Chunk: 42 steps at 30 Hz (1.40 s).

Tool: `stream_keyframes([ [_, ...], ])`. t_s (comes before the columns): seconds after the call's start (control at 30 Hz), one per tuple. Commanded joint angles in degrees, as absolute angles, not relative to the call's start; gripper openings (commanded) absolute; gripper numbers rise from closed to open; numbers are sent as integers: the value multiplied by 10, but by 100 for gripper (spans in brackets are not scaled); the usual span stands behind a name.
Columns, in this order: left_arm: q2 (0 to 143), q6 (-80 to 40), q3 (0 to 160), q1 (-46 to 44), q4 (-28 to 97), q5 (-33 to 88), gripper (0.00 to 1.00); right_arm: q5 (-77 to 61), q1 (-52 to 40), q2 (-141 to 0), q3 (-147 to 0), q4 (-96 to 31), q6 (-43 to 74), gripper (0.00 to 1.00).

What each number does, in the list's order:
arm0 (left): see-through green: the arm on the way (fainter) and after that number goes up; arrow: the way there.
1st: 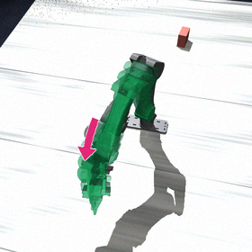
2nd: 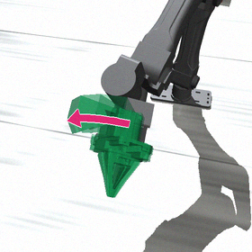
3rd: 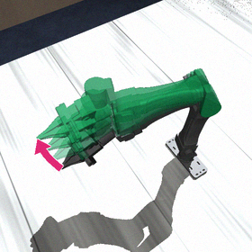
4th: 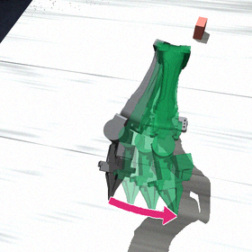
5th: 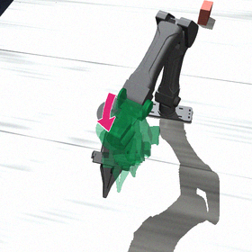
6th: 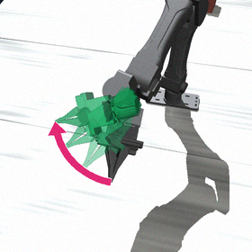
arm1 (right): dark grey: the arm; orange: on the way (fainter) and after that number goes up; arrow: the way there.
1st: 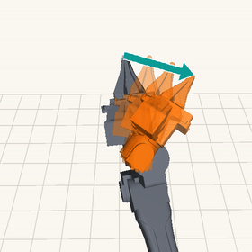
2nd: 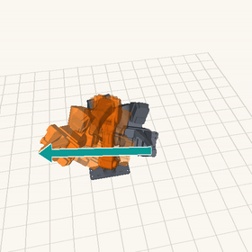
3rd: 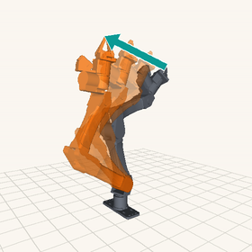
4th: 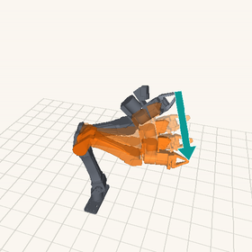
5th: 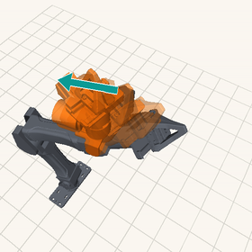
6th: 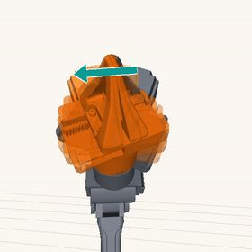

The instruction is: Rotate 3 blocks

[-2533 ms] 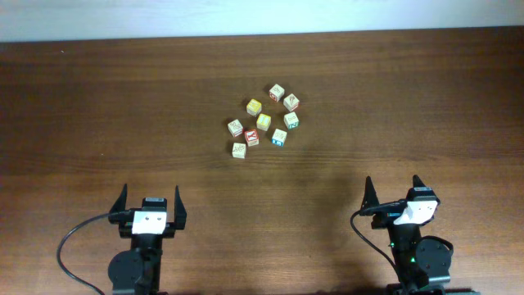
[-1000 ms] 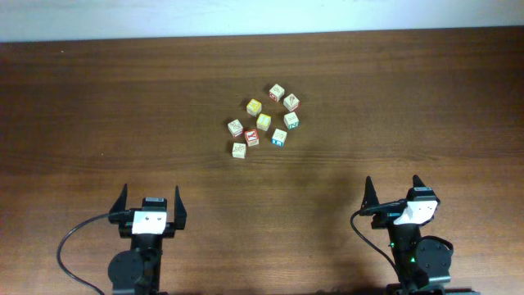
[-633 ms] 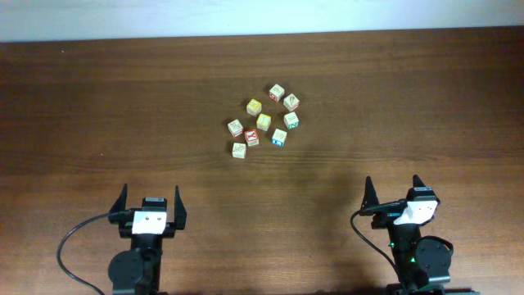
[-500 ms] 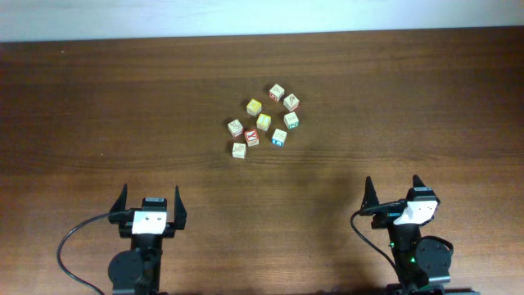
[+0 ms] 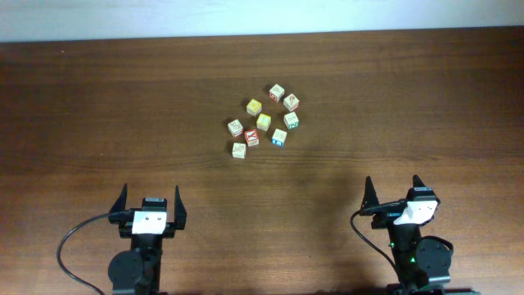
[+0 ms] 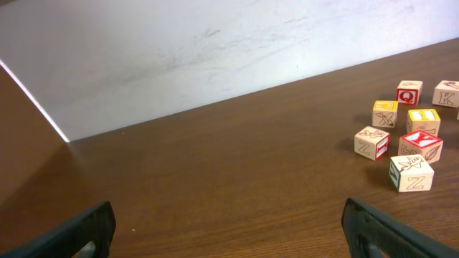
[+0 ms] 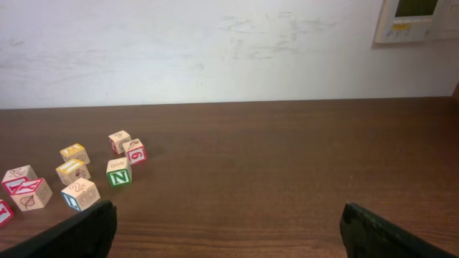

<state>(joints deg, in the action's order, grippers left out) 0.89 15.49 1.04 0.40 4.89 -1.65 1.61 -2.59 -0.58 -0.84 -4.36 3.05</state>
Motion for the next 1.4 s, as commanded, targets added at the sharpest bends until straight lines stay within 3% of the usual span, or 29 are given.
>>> stream_keyframes([
  [0.0,4,164,5,4,47,-8,99,11,-22,-4,-3,-46,34,99],
  [0.37,55,164,78,4,-5,33,99,-86,-22,-49,-86,-69,34,99],
  [0.5,160,177,188,4,60,61,99,-119,-22,-180,-220,-100,34,99],
  [0.7,354,177,380,4,148,109,99,-152,-22,-425,-509,-277,34,98],
  [1.0,768,177,823,4,475,214,99,-248,-29,-812,-915,-577,32,99],
  [1.17,881,176,877,4,504,232,99,-354,-39,-966,-934,-503,81,99],
  [1.23,899,176,877,4,506,232,99,-364,-55,-1023,-934,-474,80,90],
  [1.37,903,176,877,4,507,232,99,-232,-127,-1124,-934,-412,86,90],
])
